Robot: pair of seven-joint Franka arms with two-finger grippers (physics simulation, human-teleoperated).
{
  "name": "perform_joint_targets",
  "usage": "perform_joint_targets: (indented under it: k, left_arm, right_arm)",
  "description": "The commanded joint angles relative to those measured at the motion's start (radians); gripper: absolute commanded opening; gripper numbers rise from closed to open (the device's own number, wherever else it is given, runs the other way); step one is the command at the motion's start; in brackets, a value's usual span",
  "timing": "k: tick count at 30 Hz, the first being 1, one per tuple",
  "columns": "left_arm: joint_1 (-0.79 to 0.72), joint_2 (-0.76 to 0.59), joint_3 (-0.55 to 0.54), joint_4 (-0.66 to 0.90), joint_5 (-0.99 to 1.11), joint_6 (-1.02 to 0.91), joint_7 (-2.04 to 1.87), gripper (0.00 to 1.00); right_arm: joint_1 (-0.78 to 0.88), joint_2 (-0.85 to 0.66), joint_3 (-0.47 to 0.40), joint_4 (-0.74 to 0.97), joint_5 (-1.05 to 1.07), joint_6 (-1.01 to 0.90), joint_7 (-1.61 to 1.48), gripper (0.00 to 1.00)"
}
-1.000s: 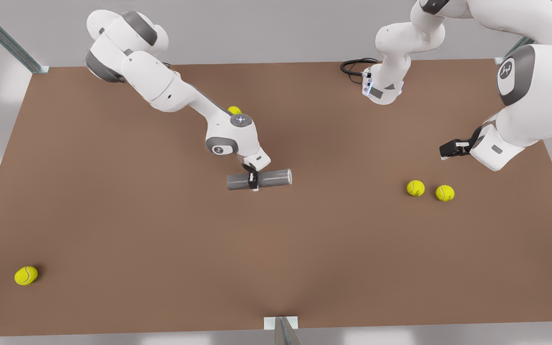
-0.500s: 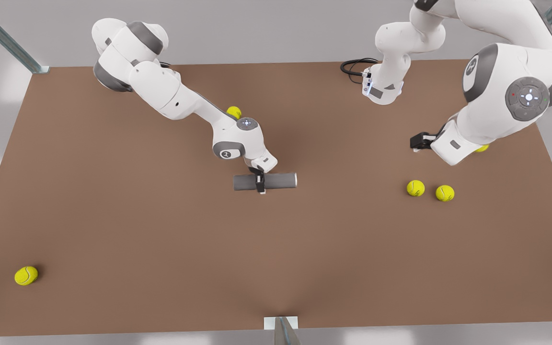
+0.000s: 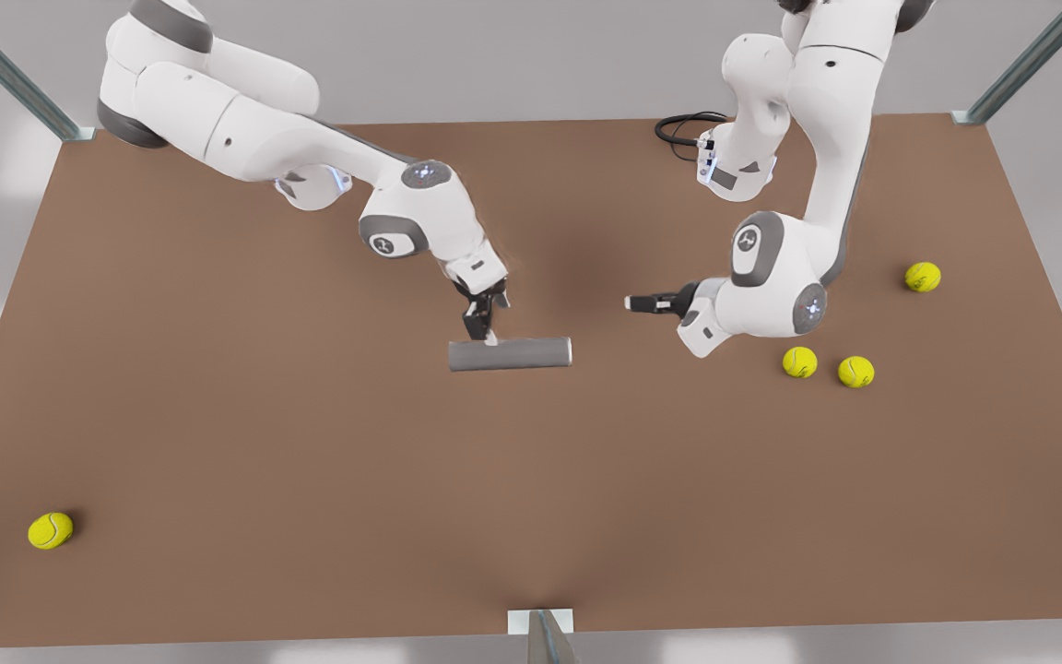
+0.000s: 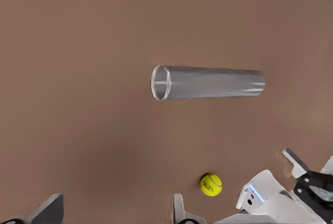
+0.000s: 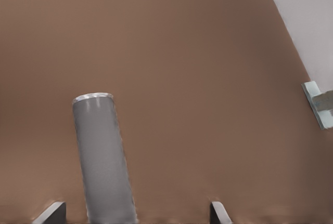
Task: Put the tennis tube upright
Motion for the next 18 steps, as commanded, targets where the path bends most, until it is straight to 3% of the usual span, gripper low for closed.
perform_joint_targets:
  k: [1, 2, 3, 6, 8, 9, 10, 11, 12, 14, 15, 16, 18]
  left_arm:
    - [0.036, 0.064, 0.001, -0.018, -0.431, 0.253, 0.418, 1.0]
    - [0.046, 0.123, 0.001, -0.036, -0.603, 0.246, 0.631, 1.0]
    - [0.048, 0.147, 0.001, -0.03, -0.605, 0.245, 0.67, 1.0]
    - [0.057, 0.244, -0.008, 0.002, -0.651, 0.248, 0.74, 1.0]
    - [0.02, 0.281, -0.025, 0.03, -0.704, 0.254, 0.756, 1.0]
    - [0.007, 0.284, -0.028, 0.031, -0.709, 0.268, 0.757, 1.0]
    - [0.0, 0.284, -0.036, 0.03, -0.712, 0.282, 0.812, 1.0]
    - [0.002, 0.314, -0.038, 0.041, -0.712, 0.274, 0.846, 1.0]
    - [0.008, 0.328, -0.036, 0.045, -0.706, 0.263, 0.923, 1.0]
    - [0.023, 0.321, -0.031, 0.024, -0.698, 0.174, 0.958, 1.0]
    - [0.048, 0.328, -0.031, -0.004, -0.697, 0.141, 1.114, 1.0]
    - [0.057, 0.33, -0.031, -0.007, -0.703, 0.133, 1.127, 1.0]
    - [0.059, 0.328, -0.057, -0.051, -0.793, 0.124, 1.13, 1.0]
  right_arm:
    - [-0.145, 0.0, 0.049, 0.025, 0.118, -0.268, 0.037, 1.0]
    - [-0.182, 0.003, 0.044, 0.125, 0.144, -0.373, 0.037, 1.0]
    - [-0.199, 0.004, 0.015, 0.222, 0.203, -0.436, 0.034, 1.0]
    - [-0.218, 0.032, -0.086, 0.317, 0.218, -0.437, 0.049, 1.0]
    - [-0.296, 0.031, -0.095, 0.319, 0.252, -0.462, 0.049, 1.0]
    - [-0.299, -0.064, -0.187, 0.317, 0.426, -0.448, 0.026, 1.0]
    - [-0.233, -0.192, -0.395, 0.312, 0.733, -0.41, -0.182, 1.0]
    - [-0.068, -0.302, -0.655, 0.309, 0.862, -0.437, -0.268, 1.0]
    - [0.003, -0.368, -0.77, 0.302, 0.887, -0.474, -0.268, 1.0]
    - [0.015, -0.427, -0.905, 0.299, 1.059, -0.546, -0.351, 1.0]
    - [0.097, -0.454, -1.012, 0.306, 1.059, -0.611, -0.351, 1.0]
    - [0.137, -0.474, -1.062, 0.334, 1.062, -0.684, -0.348, 1.0]
    - [0.141, -0.552, -1.06, 0.32, 1.059, -0.709, -0.342, 1.0]
